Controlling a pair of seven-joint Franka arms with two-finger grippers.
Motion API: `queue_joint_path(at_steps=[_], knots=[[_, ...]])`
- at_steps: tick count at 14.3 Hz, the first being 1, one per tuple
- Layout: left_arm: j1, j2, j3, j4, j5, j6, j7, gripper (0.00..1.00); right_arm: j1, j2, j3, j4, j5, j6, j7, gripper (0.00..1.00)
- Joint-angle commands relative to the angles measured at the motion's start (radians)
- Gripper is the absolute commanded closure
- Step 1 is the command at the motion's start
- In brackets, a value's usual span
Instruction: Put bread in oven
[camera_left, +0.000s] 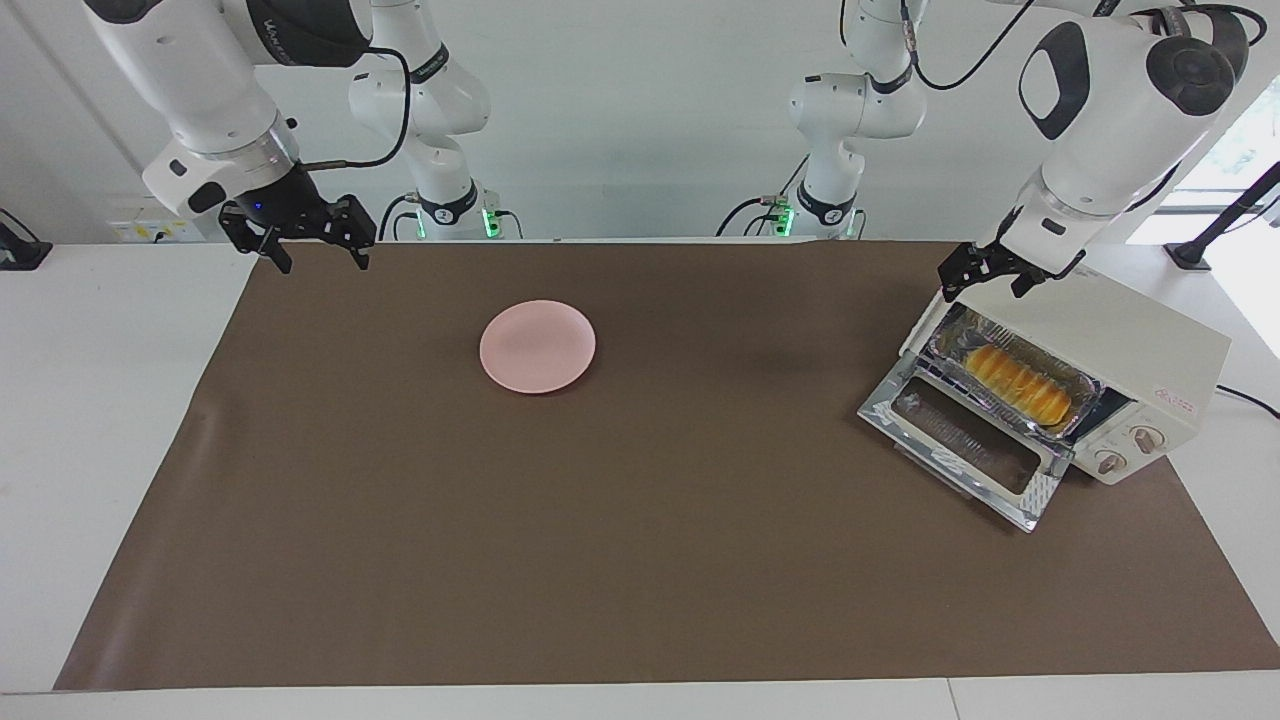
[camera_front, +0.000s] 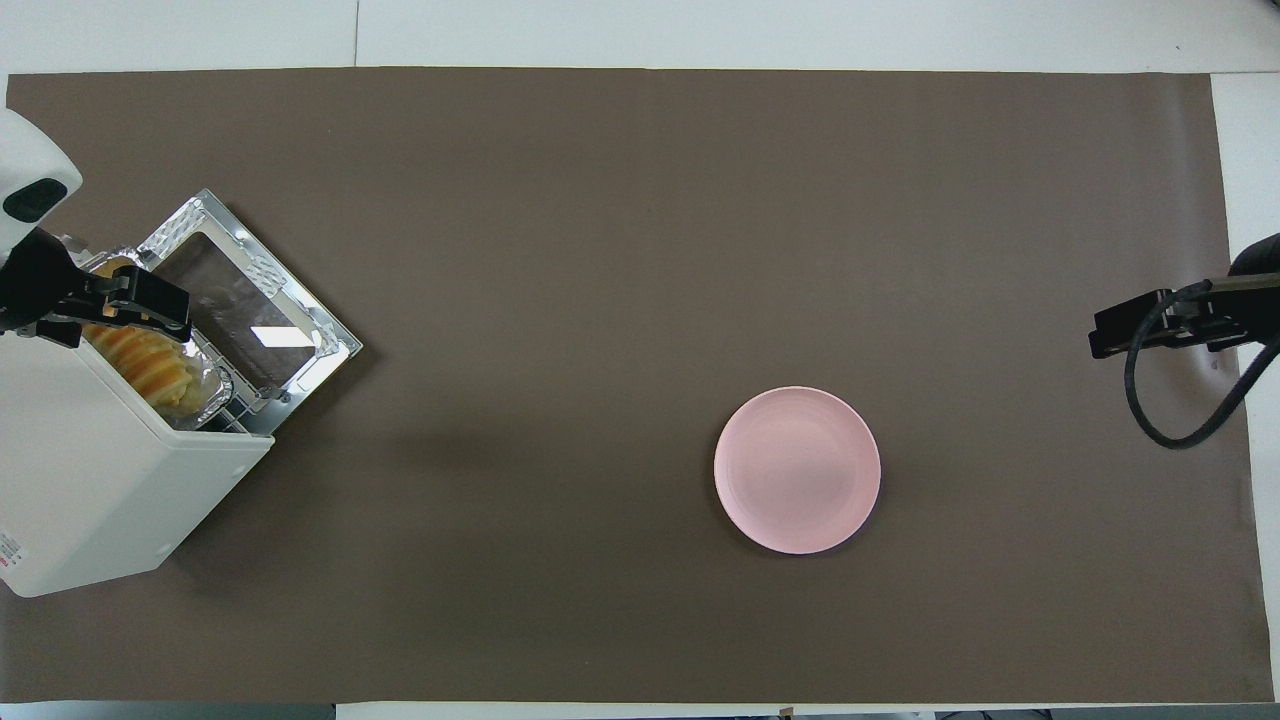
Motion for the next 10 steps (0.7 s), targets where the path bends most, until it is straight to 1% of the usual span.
queue_joint_path(at_steps=[1,4,10], knots=[[0.037,-0.029,-0.005,-0.006,-0.040,-0.016,0.016,0.00,0.000,-0.007,-0.005,-0.007,0.006,0.001,-0.015,0.00],[0.060,-0.039,-0.005,0.005,-0.047,-0.007,0.009,0.00,0.000,-0.007,-0.005,-0.007,0.006,0.001,-0.015,0.00],[0.058,-0.040,0.003,0.016,-0.054,0.000,-0.014,0.00,0.000,-0.007,-0.005,-0.007,0.006,0.001,-0.015,0.00]])
